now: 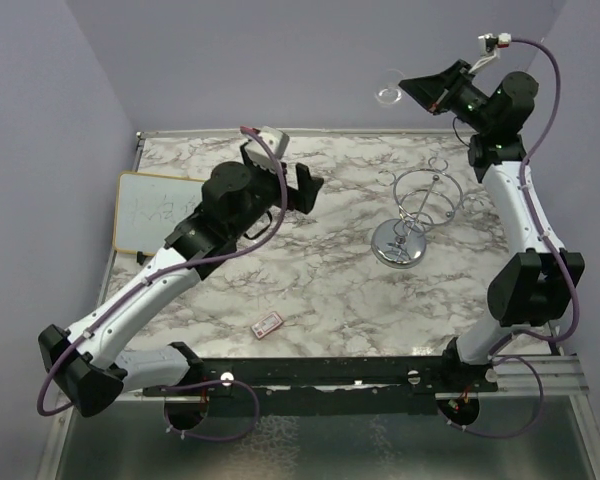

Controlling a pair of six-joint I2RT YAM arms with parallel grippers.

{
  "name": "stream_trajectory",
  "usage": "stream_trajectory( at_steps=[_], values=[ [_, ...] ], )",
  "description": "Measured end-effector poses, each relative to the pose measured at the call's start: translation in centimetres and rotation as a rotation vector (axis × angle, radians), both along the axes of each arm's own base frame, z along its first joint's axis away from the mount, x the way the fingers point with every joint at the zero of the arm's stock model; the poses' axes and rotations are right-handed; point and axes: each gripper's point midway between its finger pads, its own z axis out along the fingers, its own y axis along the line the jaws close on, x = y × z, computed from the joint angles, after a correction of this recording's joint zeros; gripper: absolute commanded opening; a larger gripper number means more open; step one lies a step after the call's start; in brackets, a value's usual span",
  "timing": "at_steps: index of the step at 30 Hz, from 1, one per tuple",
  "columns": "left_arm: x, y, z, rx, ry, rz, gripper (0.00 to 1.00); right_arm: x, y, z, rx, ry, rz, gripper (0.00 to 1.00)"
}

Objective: Take the wine glass off the wine glass rack

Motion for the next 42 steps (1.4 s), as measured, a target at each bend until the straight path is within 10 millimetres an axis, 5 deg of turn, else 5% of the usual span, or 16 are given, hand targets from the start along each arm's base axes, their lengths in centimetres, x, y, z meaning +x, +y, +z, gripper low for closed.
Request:
stream_trajectory(
  at_steps=[7, 12, 15, 18, 23, 32, 42],
  values=[
    [3.1, 5.5, 5.3, -0.195, 0.067, 0.148, 0.89, -4.1, 6.7, -0.3, -0.045, -0.065, 0.187, 0.01],
    [5.3, 6.7, 7.4, -0.347, 0.197, 0.135, 0.84, -9.2, 9.7, -2.2, -0.088, -0.094, 0.292, 0.01],
    [6.8, 7.3, 5.3, -0.460, 0.360, 0.111, 0.80, -12.2, 11.1, -2.8, -0.113, -0.137, 0.346, 0.01],
    [7.7, 7.0, 0.6, -0.587, 0.587, 0.087, 0.81, -14.5, 12.4, -3.3, -0.136, -0.176, 0.394, 0.01],
    [6.7, 5.5, -6.2, -0.707, 0.912, 0.081, 0.87, -16.9, 14.2, -5.2, -0.173, -0.207, 0.454, 0.01],
    [4.1, 2.4, -3.7, -0.846, 0.995, -0.014, 0.91, -19.4, 15.8, -8.6, -0.205, -0.222, 0.516, 0.01],
    [2.2, -1.3, -4.1, -0.846, 1.101, -0.010, 0.88, -21.2, 15.3, -7.2, -0.213, -0.326, 0.510, 0.01]
  ],
)
